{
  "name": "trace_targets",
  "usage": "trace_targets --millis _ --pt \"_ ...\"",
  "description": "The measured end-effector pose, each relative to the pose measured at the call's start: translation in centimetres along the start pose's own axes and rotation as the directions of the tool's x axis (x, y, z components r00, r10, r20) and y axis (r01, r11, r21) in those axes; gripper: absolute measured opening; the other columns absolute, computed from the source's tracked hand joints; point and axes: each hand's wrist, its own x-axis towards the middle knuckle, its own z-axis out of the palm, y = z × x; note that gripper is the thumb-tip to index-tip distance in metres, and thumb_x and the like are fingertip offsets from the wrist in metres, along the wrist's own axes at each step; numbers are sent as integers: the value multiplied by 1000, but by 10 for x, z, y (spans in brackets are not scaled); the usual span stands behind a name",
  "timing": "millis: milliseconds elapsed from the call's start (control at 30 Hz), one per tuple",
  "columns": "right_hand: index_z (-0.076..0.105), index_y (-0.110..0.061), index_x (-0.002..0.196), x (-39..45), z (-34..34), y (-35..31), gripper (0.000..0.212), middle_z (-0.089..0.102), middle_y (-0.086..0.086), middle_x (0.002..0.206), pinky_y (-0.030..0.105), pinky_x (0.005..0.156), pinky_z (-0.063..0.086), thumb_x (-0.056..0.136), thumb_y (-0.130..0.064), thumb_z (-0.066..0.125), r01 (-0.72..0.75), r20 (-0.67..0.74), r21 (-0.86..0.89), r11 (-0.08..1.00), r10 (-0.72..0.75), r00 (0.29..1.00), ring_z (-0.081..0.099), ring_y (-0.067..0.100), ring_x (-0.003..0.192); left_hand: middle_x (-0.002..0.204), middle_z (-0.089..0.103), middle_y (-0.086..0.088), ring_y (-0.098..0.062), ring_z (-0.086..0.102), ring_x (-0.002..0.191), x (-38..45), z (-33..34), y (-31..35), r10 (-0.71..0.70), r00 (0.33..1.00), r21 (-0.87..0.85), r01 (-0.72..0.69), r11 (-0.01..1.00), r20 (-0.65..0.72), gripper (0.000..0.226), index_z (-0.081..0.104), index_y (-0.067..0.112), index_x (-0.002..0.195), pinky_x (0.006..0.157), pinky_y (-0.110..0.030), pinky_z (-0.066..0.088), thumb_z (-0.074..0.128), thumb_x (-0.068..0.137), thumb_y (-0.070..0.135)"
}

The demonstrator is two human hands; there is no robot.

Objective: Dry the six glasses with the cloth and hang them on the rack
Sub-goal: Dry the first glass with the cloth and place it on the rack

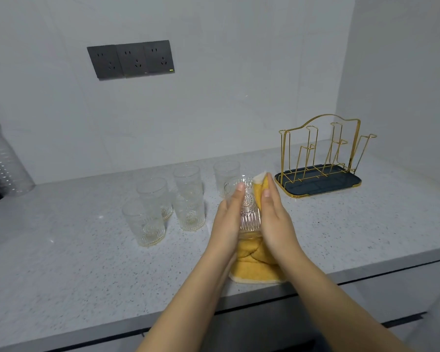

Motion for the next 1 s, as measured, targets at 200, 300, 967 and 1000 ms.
trace_targets --millis 200,300,967,1000 --pt "13 -40 144 -14 8 0 47 19 -22 148 18 103 21 98 -40 23 44 60 -2 999 -44 997 23 -3 130 119 70 -17 -28 69 108 8 -5 4 -51 998 -227 42 973 -35 92 57 4 131 95 -42 55 86 60 54" --pt "13 -40 144 -17 9 2 47 20 -23 146 14 99 20 99 -38 22 66 73 -16 998 -65 995 21 -8 127 123 67 -19 -31 68 110 8 -8 3 -97 995 -285 90 954 -8 97 49 3 136 94 -45 55 85 61 54" --pt "29 -35 141 21 -8 -8 43 45 -14 127 25 93 34 100 -41 18 -95 -15 188 978 99 995 46 10 116 97 75 -5 -18 72 88 -7 -9 11 -162 956 -160 204 966 246 47 61 8 122 74 -34 61 69 79 26" --pt "36 -37 135 20 -10 -8 38 47 -17 119 21 88 36 101 -39 21 -68 3 203 977 69 998 48 5 109 94 74 -6 -19 72 85 -6 -13 14 -185 942 -147 233 961 281 47 62 8 117 74 -34 61 69 75 27"
